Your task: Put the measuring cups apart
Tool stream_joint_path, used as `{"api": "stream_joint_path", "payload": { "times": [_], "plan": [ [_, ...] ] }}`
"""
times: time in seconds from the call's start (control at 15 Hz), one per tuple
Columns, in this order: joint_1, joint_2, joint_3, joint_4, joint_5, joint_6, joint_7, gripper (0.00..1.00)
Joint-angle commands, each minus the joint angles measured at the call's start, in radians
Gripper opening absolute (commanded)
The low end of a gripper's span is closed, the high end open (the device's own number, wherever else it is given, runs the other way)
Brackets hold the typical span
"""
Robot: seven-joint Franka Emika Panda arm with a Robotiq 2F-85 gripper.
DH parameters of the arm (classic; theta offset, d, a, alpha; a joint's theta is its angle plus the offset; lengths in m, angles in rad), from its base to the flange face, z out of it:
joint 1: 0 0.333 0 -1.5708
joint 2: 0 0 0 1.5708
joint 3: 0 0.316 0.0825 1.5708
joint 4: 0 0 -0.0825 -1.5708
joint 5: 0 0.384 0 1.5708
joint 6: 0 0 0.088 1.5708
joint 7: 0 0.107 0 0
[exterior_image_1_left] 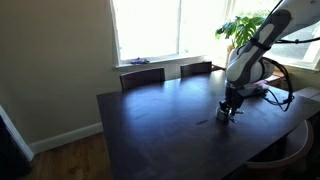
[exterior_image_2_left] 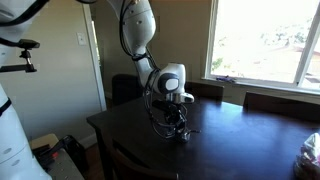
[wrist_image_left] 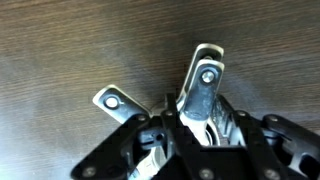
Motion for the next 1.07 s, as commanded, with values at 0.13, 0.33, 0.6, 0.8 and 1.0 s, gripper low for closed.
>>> {"api": "stream_joint_path", "payload": {
  "times": [0.13,0.33,0.6,0.8,1.0],
  "plan": [
    [0.003,-0.049,-0.003,-0.038,-0.018,-0.023,-0.012,0.19],
    [-0.002,-0.050,0.001,-0.034,-0.015,-0.034,-0.019,0.12],
    [-0.011,-0.081,0.010,-0.055,-0.013,-0.009,-0.042,0.14],
    [-0.030,-0.126,0.033,-0.080,0.001,0.001,-0.083,0.14],
    [-0.043,-0.174,0.059,-0.107,0.010,-0.003,-0.121,0.13]
  ]
}}
